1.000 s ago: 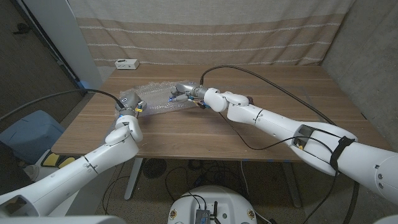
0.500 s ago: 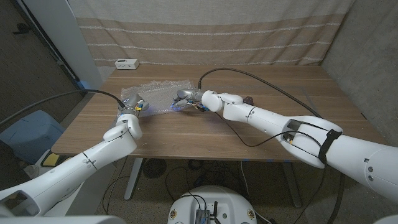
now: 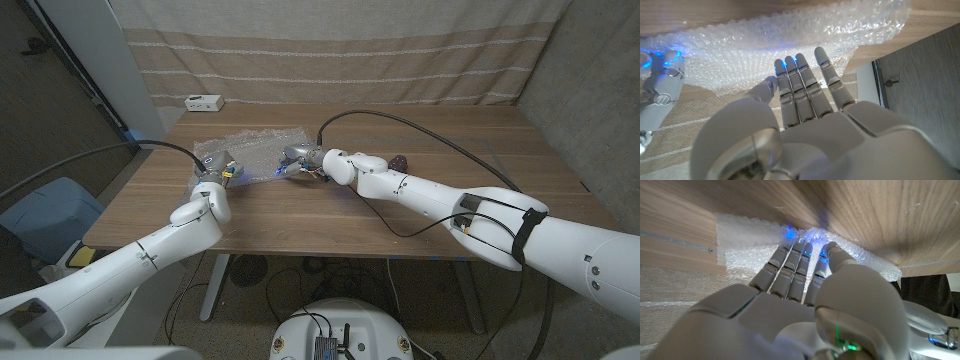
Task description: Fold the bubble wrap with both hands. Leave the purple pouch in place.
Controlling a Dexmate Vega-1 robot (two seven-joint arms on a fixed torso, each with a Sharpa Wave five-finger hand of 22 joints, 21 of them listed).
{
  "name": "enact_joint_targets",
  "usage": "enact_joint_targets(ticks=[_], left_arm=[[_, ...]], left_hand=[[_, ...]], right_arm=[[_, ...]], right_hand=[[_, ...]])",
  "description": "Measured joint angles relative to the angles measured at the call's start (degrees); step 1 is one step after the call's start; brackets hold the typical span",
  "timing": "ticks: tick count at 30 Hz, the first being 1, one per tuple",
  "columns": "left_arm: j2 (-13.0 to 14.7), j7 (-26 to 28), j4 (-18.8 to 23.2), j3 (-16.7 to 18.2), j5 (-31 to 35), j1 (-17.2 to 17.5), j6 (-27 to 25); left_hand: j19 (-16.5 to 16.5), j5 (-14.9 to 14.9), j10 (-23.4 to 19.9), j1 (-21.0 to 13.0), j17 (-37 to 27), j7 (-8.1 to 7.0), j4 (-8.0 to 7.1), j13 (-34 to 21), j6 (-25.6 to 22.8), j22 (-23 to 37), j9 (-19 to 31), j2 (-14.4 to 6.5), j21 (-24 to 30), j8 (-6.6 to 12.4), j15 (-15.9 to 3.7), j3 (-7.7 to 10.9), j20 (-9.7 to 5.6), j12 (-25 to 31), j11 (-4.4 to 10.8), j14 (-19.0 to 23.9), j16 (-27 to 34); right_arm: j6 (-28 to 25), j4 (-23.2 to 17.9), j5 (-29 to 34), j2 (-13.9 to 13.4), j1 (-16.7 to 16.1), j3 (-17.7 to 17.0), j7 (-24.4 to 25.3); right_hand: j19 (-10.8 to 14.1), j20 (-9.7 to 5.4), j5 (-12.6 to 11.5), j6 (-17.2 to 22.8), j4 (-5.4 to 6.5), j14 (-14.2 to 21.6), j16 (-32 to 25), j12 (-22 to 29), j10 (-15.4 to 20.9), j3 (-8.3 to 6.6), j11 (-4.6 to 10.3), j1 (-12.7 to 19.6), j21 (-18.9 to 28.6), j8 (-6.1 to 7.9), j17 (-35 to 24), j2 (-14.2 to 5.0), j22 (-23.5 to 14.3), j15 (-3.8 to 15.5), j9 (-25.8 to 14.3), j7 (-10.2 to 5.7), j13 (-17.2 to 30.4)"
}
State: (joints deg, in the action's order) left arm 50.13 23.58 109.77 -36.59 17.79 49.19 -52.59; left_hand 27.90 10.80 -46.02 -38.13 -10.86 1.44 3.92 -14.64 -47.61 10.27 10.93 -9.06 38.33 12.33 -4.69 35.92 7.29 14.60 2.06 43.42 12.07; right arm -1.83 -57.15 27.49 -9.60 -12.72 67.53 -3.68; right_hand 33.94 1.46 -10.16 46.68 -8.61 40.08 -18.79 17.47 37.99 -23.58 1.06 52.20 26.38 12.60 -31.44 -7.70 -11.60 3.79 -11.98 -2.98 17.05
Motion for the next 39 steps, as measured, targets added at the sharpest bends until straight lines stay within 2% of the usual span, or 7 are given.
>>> enact_joint_targets(ticks=[2,9,12,16,24,30,39], left_arm=[[-0.2,2.1,1.2,-0.1,1.7,1.0,-0.9],[-0.4,4.4,4.8,-2.3,8.1,1.8,-7.0],[-0.3,3.6,6.3,-5.2,10.7,0.7,-10.7],[0.0,1.6,7.1,-7.7,12.2,-0.8,-14.6],[-0.5,-0.2,5.7,-9.8,12.8,-2.6,-19.3],[-1.8,1.3,3.5,-9.2,11.2,-2.7,-19.7],[-2.6,1.7,1.5,-7.6,7.9,-2.4,-18.0]], left_hand=[[-0.1,-0.2,-0.5,0.5,-1.1,-0.19,0.06,-0.3,-1.7,0.1,0.0,0.1,0.0,0.35,0.04,-0.76,0.13,0.2,-0.05,0.3,0.9],[6.9,-0.2,-12.8,-0.4,-12.5,2.21,2.46,-7.4,-13.8,1.1,3.9,-1.7,4.2,5.45,-1.77,-3.55,-3.49,10.3,1.01,12.5,13.7],[8.7,0.0,-13.8,-0.7,-13.9,2.45,2.48,-8.9,-15.2,1.1,4.8,-1.9,5.4,6.45,-2.08,-3.54,-4.53,12.1,1.12,14.4,15.1],[9.4,0.3,-13.3,-1.2,-13.8,2.71,2.63,-9.9,-15.0,1.1,5.4,-1.6,5.8,6.59,-1.95,-2.67,-4.63,12.4,0.93,14.2,14.3],[5.6,1.1,-6.2,1.8,-7.2,2.20,1.22,-8.4,-7.8,0.4,4.3,-1.2,5.0,2.37,-0.41,0.58,-1.99,7.8,-0.14,7.6,6.7],[0.7,1.1,2.4,3.6,-2.2,1.09,1.42,-5.3,1.8,-0.2,2.5,-1.1,2.4,-1.76,1.48,4.04,0.72,0.8,-0.71,-2.7,0.1],[1.0,1.1,3.4,6.2,-0.5,1.33,1.05,-3.8,2.8,-0.2,1.6,-0.1,2.2,-1.50,2.04,4.84,1.10,-0.8,-0.97,-4.1,-0.9]], right_arm=[[-0.8,-0.4,0.5,-0.2,-0.1,0.1,0.7],[-1.9,-1.6,1.2,-0.8,-0.4,0.2,1.7],[-2.2,-2.0,1.5,-1.0,-0.5,0.2,2.1],[-2.4,-2.6,1.7,-1.3,-0.7,0.2,2.4],[-3.0,-4.4,2.1,-2.3,-1.4,-0.1,2.7],[-3.6,-5.8,2.4,-3.1,-1.9,-0.4,2.8],[-4.2,-7.1,2.8,-3.7,-2.4,-0.9,3.0]], right_hand=[[0.0,0.00,0.0,0.0,0.00,0.0,0.0,0.0,0.2,0.00,0.15,0.0,0.0,0.00,0.1,0.00,0.0,0.00,0.0,0.00,0.0],[0.0,-0.01,0.0,0.0,0.00,0.4,0.0,0.0,0.4,0.00,-0.03,0.0,0.0,0.00,0.4,0.00,0.0,0.11,0.0,0.00,0.0],[0.0,-0.01,0.0,0.0,0.00,0.4,0.0,0.0,0.4,0.00,-0.06,0.0,0.0,0.00,0.4,0.00,0.0,0.10,0.0,0.00,0.0],[0.0,-0.01,0.0,0.0,0.00,0.4,0.0,0.0,0.8,0.00,-0.08,0.0,0.0,0.00,0.4,-0.02,0.0,0.10,0.0,0.00,0.0],[0.0,-0.02,0.0,0.0,0.25,0.3,0.0,0.0,1.0,0.25,-0.23,-0.2,0.4,0.00,0.5,-0.24,0.0,0.10,0.0,0.00,0.0],[0.0,-0.02,0.0,0.0,0.25,0.5,0.0,0.0,1.0,0.25,-0.23,-0.2,0.5,0.00,0.5,-0.24,-0.1,-0.01,0.0,0.00,-0.3],[0.0,-0.02,0.0,0.0,0.48,0.8,0.0,0.0,1.5,0.02,-0.34,-0.4,0.5,0.00,0.5,-0.43,-0.1,0.30,0.0,0.00,-0.3]])
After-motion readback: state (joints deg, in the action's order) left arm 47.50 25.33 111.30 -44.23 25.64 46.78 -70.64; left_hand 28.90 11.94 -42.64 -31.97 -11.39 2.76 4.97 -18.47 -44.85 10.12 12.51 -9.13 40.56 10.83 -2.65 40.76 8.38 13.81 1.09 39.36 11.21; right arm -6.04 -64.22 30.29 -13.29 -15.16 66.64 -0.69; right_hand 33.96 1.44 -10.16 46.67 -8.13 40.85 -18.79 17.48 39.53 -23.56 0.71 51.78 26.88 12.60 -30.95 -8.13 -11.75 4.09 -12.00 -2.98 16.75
